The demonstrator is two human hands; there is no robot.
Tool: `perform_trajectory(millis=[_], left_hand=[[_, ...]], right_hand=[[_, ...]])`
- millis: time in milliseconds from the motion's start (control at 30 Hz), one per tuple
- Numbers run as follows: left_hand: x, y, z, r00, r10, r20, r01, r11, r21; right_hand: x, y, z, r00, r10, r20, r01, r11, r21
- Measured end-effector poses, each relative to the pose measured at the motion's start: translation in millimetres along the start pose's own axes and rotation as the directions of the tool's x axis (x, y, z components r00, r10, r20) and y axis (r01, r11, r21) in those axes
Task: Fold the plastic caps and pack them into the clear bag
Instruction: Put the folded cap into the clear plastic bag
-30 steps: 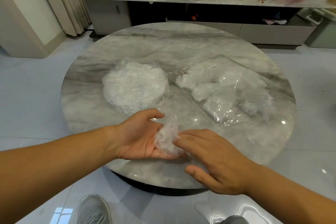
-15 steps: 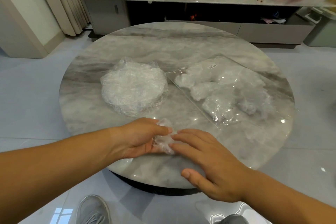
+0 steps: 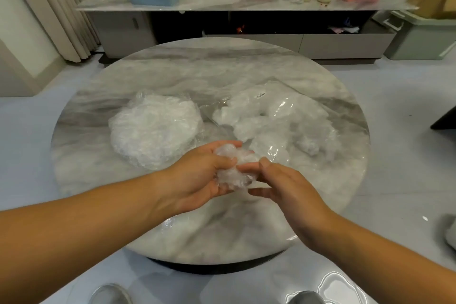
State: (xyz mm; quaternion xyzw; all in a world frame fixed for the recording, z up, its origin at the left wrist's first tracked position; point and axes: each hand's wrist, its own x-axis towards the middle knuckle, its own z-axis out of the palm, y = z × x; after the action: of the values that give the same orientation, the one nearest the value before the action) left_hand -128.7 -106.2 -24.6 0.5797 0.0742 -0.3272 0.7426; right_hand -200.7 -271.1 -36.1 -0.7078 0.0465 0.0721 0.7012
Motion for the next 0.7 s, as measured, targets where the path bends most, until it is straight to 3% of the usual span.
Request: perform_trajectory(millis=[167, 267, 367, 500, 600, 700], left_hand=[[4.8, 14.1, 28.7, 0.988, -0.01, 0.157, 0.009, 1.0, 0.007], [11.4, 16.7, 42.7, 0.986, 0.122, 0.117, -0.152, 0.942, 0.3], [17.2, 12.1, 54.3, 0.942, 0.271, 0.198, -0.33, 0.64, 0.694], [25.2, -5.3, 72.2, 0.886, 0.22, 0.408, -0.459, 0.296, 0.838], [28.8, -16.9, 81.9, 0.897, 0.14, 0.418, -0.437, 0.147, 0.887], [33.1, -21.9, 79.2, 0.929, 0.106, 0.356, -0.361, 0.036, 0.932]], right_hand=[[0.6, -21.8, -36.7, 0.973, -0.115, -0.202, 0.106, 0.993, -0.054], [4.7, -36.5, -76.5, 0.895, -0.193, -0.402, 0.18, 0.981, -0.07], [7.6, -38.8, -119.2, 0.794, -0.225, -0.565, 0.166, 0.974, -0.154], [6.5, -22.4, -156.2, 0.748, -0.179, -0.64, -0.033, 0.952, -0.304], [6.0, -11.6, -160.5, 0.775, -0.115, -0.621, -0.153, 0.92, -0.362], [12.2, -5.9, -154.7, 0.817, -0.003, -0.576, -0.169, 0.955, -0.245]])
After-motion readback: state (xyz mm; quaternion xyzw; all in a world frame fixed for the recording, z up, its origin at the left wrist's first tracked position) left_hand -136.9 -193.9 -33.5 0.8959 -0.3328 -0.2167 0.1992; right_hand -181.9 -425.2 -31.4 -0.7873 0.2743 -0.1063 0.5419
